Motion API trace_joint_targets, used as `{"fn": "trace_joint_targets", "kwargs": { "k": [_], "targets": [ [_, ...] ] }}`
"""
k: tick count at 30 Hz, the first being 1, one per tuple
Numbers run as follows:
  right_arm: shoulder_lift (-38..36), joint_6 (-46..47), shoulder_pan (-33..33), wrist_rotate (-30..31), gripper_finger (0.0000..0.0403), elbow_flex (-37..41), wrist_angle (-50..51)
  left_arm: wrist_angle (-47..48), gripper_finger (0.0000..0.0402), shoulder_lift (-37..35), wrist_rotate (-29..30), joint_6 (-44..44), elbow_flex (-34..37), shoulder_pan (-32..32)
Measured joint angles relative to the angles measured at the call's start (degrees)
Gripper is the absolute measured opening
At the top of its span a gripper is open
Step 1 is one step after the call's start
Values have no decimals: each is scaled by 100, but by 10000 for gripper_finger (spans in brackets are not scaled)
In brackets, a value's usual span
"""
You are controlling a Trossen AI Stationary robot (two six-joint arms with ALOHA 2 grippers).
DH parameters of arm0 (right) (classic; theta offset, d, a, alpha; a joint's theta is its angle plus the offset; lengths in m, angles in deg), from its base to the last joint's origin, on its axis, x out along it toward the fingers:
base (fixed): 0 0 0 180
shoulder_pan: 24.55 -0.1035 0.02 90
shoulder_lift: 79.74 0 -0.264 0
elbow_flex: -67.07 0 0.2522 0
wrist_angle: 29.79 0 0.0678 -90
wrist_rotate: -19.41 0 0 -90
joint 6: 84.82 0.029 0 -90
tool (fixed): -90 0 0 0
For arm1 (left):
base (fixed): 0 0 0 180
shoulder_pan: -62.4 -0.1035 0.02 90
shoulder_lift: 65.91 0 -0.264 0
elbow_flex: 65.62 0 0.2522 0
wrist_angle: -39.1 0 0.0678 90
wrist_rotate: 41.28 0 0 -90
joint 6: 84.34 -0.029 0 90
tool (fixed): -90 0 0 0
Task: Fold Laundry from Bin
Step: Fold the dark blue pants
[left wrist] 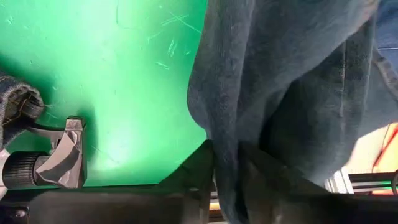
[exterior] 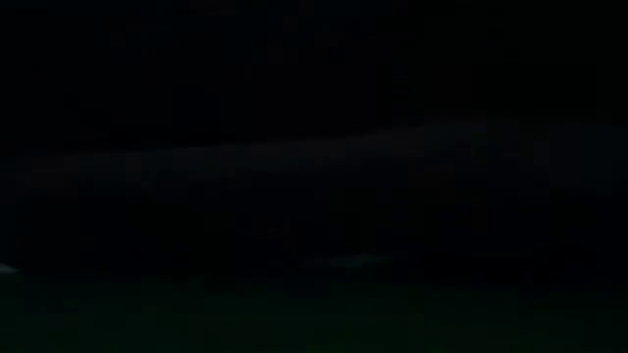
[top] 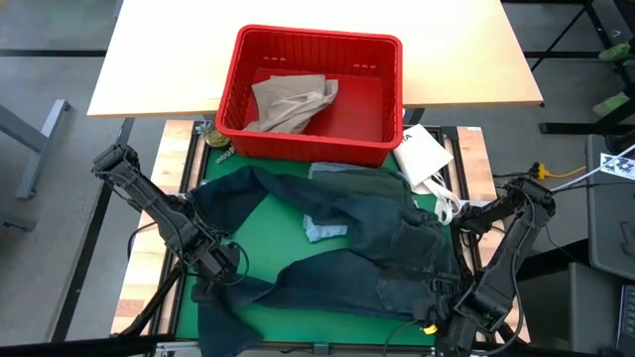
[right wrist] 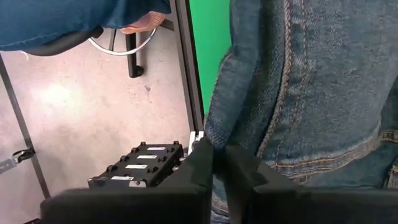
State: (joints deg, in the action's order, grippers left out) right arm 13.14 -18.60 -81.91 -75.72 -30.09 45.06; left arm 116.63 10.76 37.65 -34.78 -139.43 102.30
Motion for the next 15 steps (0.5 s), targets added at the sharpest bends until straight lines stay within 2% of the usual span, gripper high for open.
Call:
{"fn": "trace_joint_targets", "kwargs": {
  "k": [9,15],
  "targets": [
    [0,-45,0,1,144,70,98,-67,151,0,338,-85,4,0],
    [1,-84,0,2,177,70,179,-276,168,2,1117,-633,4,0]
  ]
}}
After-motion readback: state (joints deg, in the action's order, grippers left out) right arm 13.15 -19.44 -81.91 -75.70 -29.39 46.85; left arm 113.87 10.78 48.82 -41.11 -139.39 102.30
